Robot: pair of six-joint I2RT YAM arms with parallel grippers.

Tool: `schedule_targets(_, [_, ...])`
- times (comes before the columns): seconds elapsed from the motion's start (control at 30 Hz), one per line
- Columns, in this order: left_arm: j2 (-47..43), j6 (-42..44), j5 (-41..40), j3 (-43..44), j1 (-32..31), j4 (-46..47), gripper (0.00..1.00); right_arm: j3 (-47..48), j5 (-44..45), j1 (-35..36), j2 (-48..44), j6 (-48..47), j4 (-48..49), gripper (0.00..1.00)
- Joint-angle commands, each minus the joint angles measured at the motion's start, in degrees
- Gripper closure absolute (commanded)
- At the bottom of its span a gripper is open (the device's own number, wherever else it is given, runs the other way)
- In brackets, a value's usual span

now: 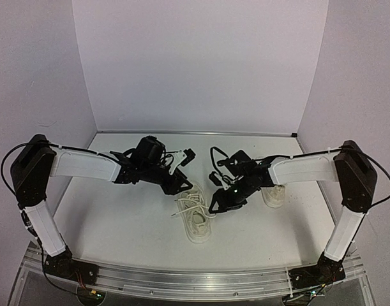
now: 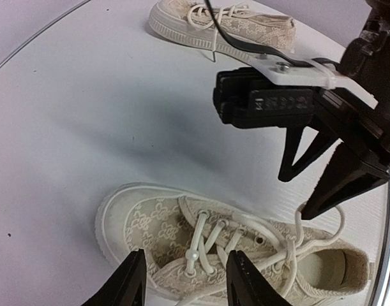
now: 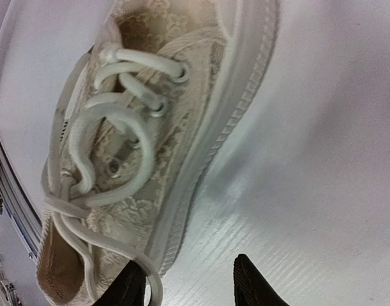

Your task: Tie the shoes

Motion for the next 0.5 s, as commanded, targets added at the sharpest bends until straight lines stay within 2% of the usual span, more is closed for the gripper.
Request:
schedule_targets(0.0, [3.98, -1.48, 7.98, 6.42, 0.05, -0.40, 0.55, 0.98, 0.01, -2.09, -0.78, -2.38, 0.01, 0.56])
schedule_targets(0.17, [7.31, -5.03, 12.58, 9.91, 0.07, -0.43, 0.53, 2.16, -1.01, -2.10, -1.20, -2.53, 0.52, 0.56])
schedule_targets(0.33, [10.14, -7.14, 15.12, 12.92, -0.01, -4.03, 0.49, 1.97, -2.33, -2.10, -3.01, -2.50, 0.77, 0.56])
schedule_targets(0.47, [12.32, -7.59, 15.65, 15.17, -0.29, -7.17, 0.49, 1.48, -3.27, -2.11, -4.85, -2.18, 1.03, 0.55])
